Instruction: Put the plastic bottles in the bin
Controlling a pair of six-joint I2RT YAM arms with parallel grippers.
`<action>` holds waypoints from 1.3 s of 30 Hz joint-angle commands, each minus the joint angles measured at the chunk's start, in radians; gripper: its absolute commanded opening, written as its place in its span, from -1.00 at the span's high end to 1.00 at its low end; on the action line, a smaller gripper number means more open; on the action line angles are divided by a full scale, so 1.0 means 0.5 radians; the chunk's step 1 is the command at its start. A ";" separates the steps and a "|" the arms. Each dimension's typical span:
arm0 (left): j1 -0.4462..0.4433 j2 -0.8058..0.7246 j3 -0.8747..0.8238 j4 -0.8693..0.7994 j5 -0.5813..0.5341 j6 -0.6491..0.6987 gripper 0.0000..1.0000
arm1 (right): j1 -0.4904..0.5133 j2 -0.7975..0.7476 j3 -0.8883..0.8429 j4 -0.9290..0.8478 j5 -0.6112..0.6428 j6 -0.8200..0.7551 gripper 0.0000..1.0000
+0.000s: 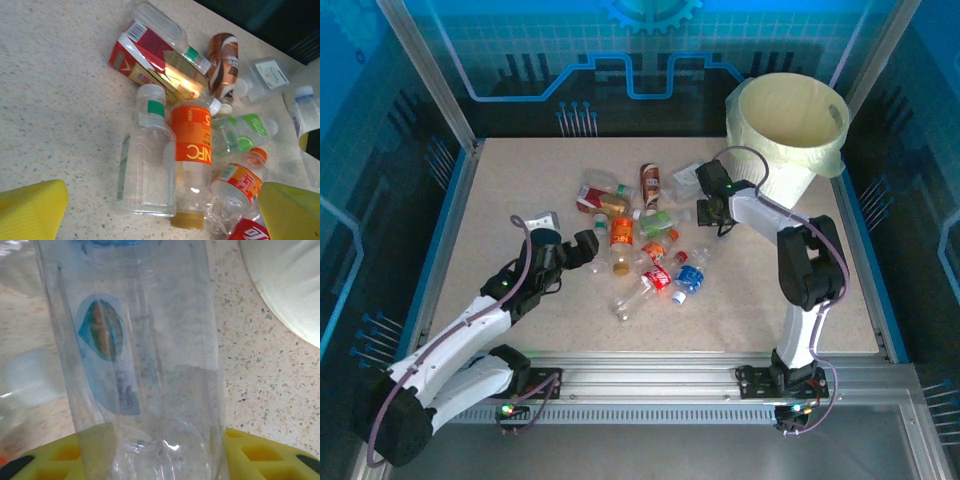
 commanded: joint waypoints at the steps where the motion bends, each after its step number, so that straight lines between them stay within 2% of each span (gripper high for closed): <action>1: 0.018 0.051 0.071 0.063 0.216 -0.031 -0.98 | 0.070 -0.168 -0.044 -0.037 0.048 -0.087 0.17; 9: -0.022 0.246 0.212 0.232 0.539 0.005 -0.98 | 0.202 -0.569 -0.164 0.059 0.035 -0.169 0.22; 18: -0.297 0.495 0.564 0.218 0.700 0.229 -0.98 | 0.263 -0.928 -0.149 0.129 -0.262 -0.330 0.25; 23: -0.407 0.549 0.718 0.179 0.695 0.303 -0.98 | 0.250 -1.084 -0.111 0.223 -0.477 -0.385 0.25; 31: -0.414 0.475 0.706 0.222 0.634 0.292 -0.98 | 0.150 -1.137 0.226 0.148 -0.493 -0.521 0.25; 39: -0.412 0.286 0.560 0.236 0.380 0.273 -0.98 | -0.151 -1.066 0.512 0.112 -0.621 -0.575 0.25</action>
